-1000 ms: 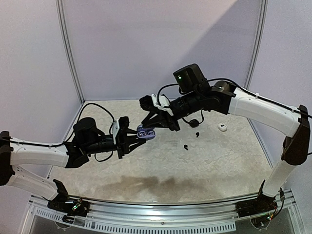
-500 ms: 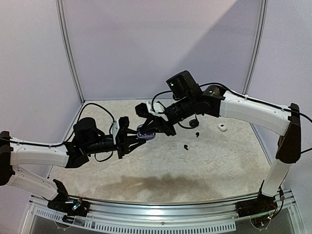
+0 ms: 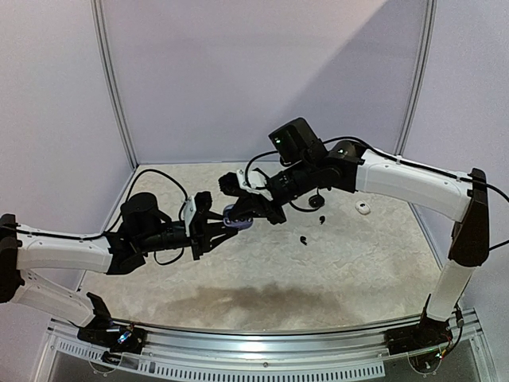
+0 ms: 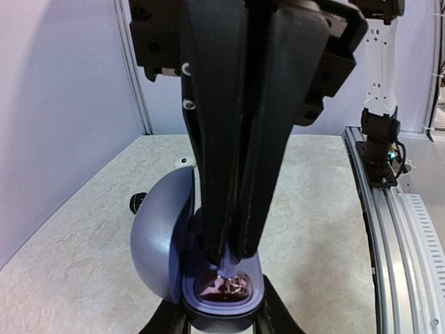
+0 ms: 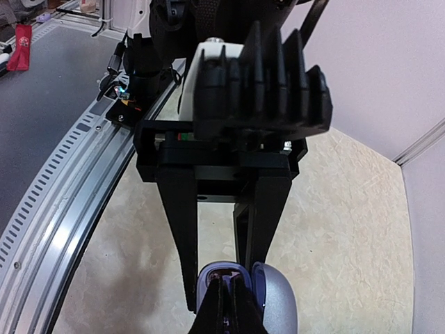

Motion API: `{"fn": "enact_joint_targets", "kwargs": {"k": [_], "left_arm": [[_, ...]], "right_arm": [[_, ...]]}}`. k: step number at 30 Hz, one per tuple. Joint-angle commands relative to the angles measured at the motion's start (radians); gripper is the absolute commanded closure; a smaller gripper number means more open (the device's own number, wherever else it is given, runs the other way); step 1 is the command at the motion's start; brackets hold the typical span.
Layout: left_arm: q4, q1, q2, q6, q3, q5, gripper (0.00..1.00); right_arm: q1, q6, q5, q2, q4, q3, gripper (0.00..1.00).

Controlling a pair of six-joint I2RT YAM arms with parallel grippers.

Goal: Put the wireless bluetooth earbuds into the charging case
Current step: Adjust the left earbud in the left side groove of the charging case.

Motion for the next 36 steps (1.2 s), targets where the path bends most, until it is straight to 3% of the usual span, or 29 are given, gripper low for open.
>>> {"fn": "enact_joint_targets", "kwargs": {"k": [1,13,23,36], "left_arm": [[0.106,-0.018,-0.016,0.003,-0.006,-0.012,1.0],[0.127,-0.021,-0.022,0.026,0.001,0.019,1.0],[0.153,-0.04,-0.023,0.142,-0.006,-0.127,1.0],[0.234,-0.047,-0.016,0.146,-0.026,-0.111,1.0]], "right_arm": [[0.004,-0.022,0.05,0.044,-0.032,-0.042,0.99],[0.002,-0.026,0.113,0.06,-0.021,-0.037,0.99],[0.006,0.025,0.183,0.094,-0.024,-0.014,1.0],[0.005,0.07,0.163,0.11,0.047,-0.026,0.99]]}}
